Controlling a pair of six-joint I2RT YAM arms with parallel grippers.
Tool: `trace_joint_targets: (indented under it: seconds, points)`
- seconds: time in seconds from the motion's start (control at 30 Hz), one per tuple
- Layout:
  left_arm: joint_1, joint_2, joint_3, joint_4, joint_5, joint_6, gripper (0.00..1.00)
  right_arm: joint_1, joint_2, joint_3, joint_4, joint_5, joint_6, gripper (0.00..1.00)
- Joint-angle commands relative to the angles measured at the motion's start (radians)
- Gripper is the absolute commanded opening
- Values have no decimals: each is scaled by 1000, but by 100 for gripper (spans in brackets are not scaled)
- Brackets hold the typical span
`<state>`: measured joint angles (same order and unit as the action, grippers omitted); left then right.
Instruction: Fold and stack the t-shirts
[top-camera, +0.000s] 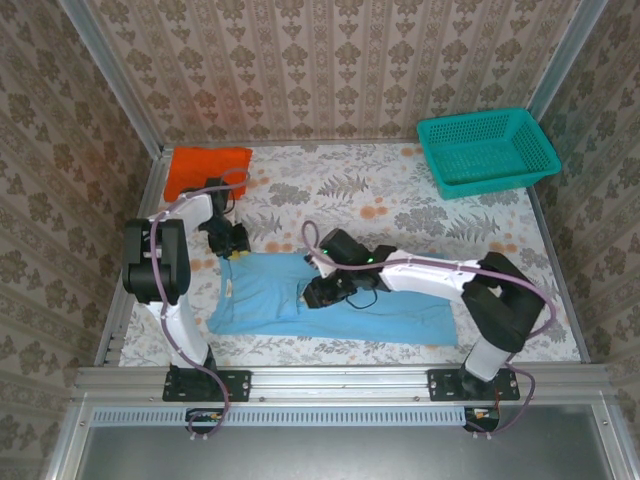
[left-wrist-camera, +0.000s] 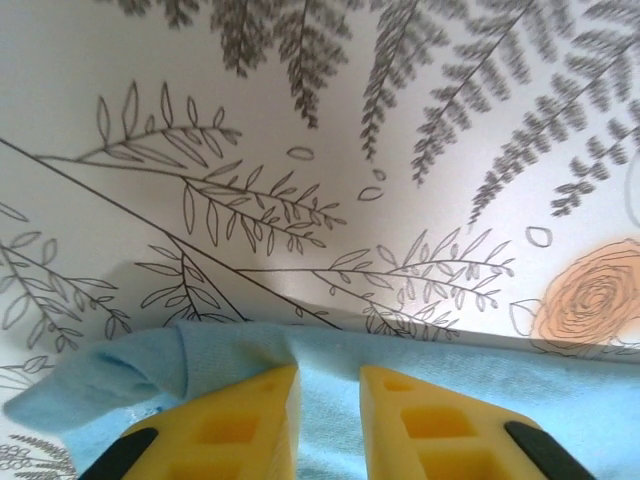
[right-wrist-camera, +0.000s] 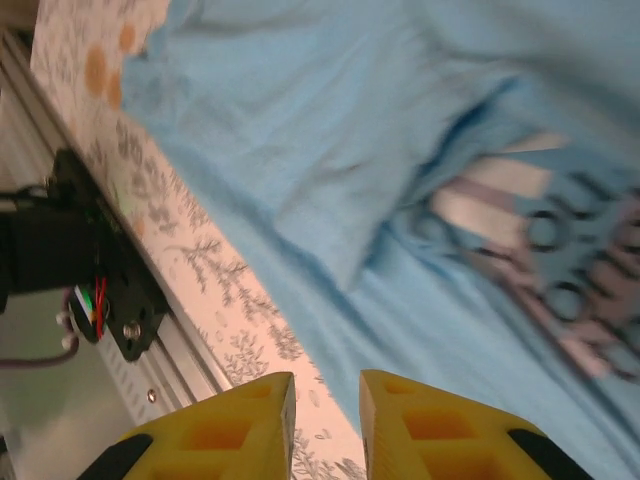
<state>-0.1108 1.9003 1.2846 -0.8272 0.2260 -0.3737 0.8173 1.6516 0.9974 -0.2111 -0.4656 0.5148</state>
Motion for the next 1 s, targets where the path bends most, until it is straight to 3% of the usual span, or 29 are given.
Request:
trace_joint_targets:
  seconds: [0.0, 0.13, 0.3, 0.47, 0.67, 0.8, 0.97]
  points:
    - [-25, -89, 46, -28, -31, -18, 25, -112, -74, -86, 68, 62, 133, 25]
    - [-76, -171, 35, -34, -46, -59, 26, -271, -126, -112, -81, 152, 183, 22]
    - [-161, -248, -69, 13, -50, -161, 25, -464, -250, -233, -129, 226, 235, 22]
    - [-220, -225, -186, 110, -52, -326, 24, -651, -304, -316, -140, 184, 278, 21]
    - [-245, -134, -238, 203, -114, -476, 26, -704, -207, -267, -219, 145, 232, 22]
    - [-274, 17, -121, 185, -116, -448, 25, -731, -145, -260, -292, 141, 249, 22]
    - [-331, 218, 120, 157, -99, -365, 25, -767, -232, -338, -291, 122, 308, 23]
